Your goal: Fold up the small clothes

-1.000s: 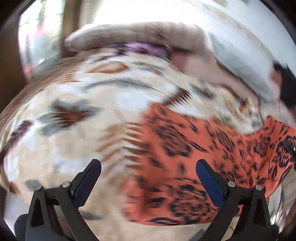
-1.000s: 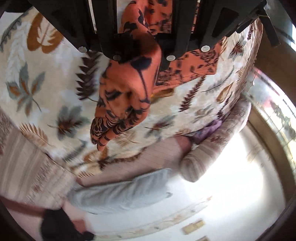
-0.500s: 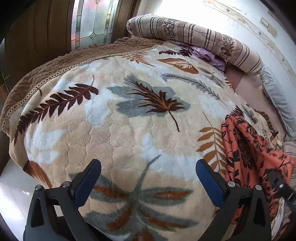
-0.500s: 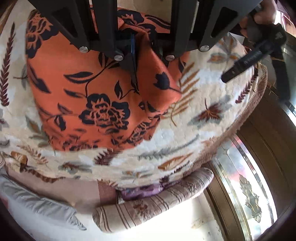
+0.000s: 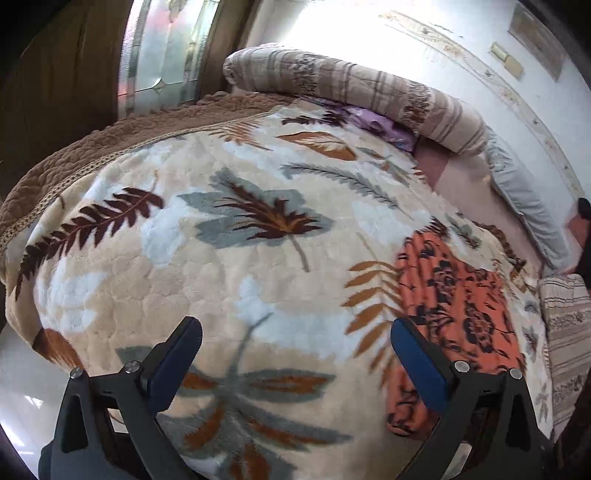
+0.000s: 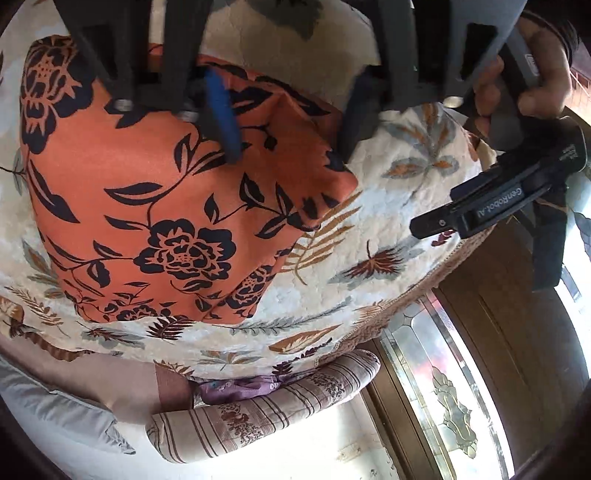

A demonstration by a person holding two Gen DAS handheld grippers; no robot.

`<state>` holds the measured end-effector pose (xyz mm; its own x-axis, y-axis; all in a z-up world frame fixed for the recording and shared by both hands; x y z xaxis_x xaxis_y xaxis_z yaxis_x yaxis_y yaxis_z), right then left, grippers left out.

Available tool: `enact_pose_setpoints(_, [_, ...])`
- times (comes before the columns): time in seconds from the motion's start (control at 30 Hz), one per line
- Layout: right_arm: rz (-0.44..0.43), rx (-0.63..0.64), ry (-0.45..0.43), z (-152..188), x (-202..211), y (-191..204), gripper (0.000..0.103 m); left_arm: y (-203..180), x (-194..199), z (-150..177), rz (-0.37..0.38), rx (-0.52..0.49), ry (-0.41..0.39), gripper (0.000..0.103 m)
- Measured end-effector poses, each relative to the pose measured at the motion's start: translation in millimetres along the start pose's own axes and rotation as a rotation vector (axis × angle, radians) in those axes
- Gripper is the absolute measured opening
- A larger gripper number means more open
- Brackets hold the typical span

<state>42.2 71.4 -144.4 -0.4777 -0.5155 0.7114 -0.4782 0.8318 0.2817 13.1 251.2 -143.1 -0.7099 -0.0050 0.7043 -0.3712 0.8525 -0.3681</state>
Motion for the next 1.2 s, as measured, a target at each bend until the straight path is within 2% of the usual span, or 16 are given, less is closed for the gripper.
enact_pose_setpoints(0.13, [-0.022,-0.098,-0.064,12.9,36.8,-22.6,0.076,-67.9,19.3,0.6,0.186,-0.085,0.022,0.102])
enact_pose_setpoints(0.23, [-0.011,-0.205,-0.119,14.9,63.9,-52.3,0.076,-96.3,12.1,11.3,0.199,-0.122,0.092,0.102])
enact_pose_setpoints(0.3, [-0.007,-0.267,-0.159,9.6,83.1,-72.1,0.076,-100.5,1.1,23.1,0.198,-0.101,0.156,0.098])
enact_pose_setpoints(0.37, [-0.004,-0.327,-0.203,7.8,98.1,-90.5,0.076,-100.8,-11.3,36.7,0.192,-0.08,0.231,0.071])
enact_pose_setpoints(0.4, [-0.011,-0.355,-0.214,6.8,102.3,-99.1,0.076,-99.1,-19.9,45.0,0.185,-0.072,0.279,0.062])
enact_pose_setpoints(0.43, [-0.018,-0.381,-0.214,7.0,102.7,-106.3,0.076,-94.4,-29.7,53.7,0.16,-0.058,0.327,0.041])
enact_pose_setpoints(0.47, [-0.022,-0.403,-0.206,8.9,101.8,-112.8,0.076,-84.9,-39.9,60.1,0.136,-0.013,0.373,0.027])
enact_pose_setpoints(0.53, [-0.034,-0.453,-0.184,16.5,96.9,-124.5,0.076,-67.1,-48.8,64.1,0.169,0.103,0.386,0.027])
enact_pose_setpoints(0.57, [-0.046,-0.481,-0.175,21.0,94.8,-129.7,0.076,-66.5,-45.0,65.3,0.171,0.097,0.373,0.027])
enact_pose_setpoints(0.67, [-0.056,-0.53,-0.17,26.0,93.1,-145.2,0.076,-73.4,-37.3,68.7,0.114,0.008,0.343,0.028])
enact_pose_setpoints(0.83, [-0.091,-0.617,-0.178,25.4,95.8,-162.5,0.076,-74.1,-38.4,67.4,0.096,-0.006,0.359,0.028])
enact_pose_setpoints(1.03, [-0.258,-0.625,-0.189,5.7,98.6,-146.2,0.078,-76.2,-35.8,65.9,0.088,-0.053,0.352,0.029])
enact_pose_setpoints(1.07, [-0.296,-0.628,-0.164,7.6,90.4,-142.2,0.086,-77.4,-37.9,65.2,0.087,-0.056,0.352,0.029])
enact_pose_setpoints(1.13, [-0.379,-0.697,-0.023,28.4,56.2,-137.1,0.087,-80.0,-40.4,64.6,0.084,-0.061,0.355,0.029])
enact_pose_setpoints(1.17, [-0.389,-0.753,0.047,42.2,41.7,-137.8,0.087,-80.9,-39.7,63.5,0.076,-0.071,0.359,0.029])
enact_pose_setpoints(1.2, [-0.41,-0.772,0.022,44.7,43.2,-137.3,0.087,-85.5,-36.5,61.0,0.066,-0.087,0.356,0.03])
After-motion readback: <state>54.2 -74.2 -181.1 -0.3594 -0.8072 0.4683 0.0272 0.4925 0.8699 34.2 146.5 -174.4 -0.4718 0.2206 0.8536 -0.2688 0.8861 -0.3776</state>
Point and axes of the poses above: each gripper's, at about its wrist camera, not at the fingertips, and x roughly against the way its jaws point, y to its left, z to its underside, the point moved 8 cm from there along -x, roughly the way its jaws point, and after that the axes turned 2 degrees about z, right-handed, at the moved point
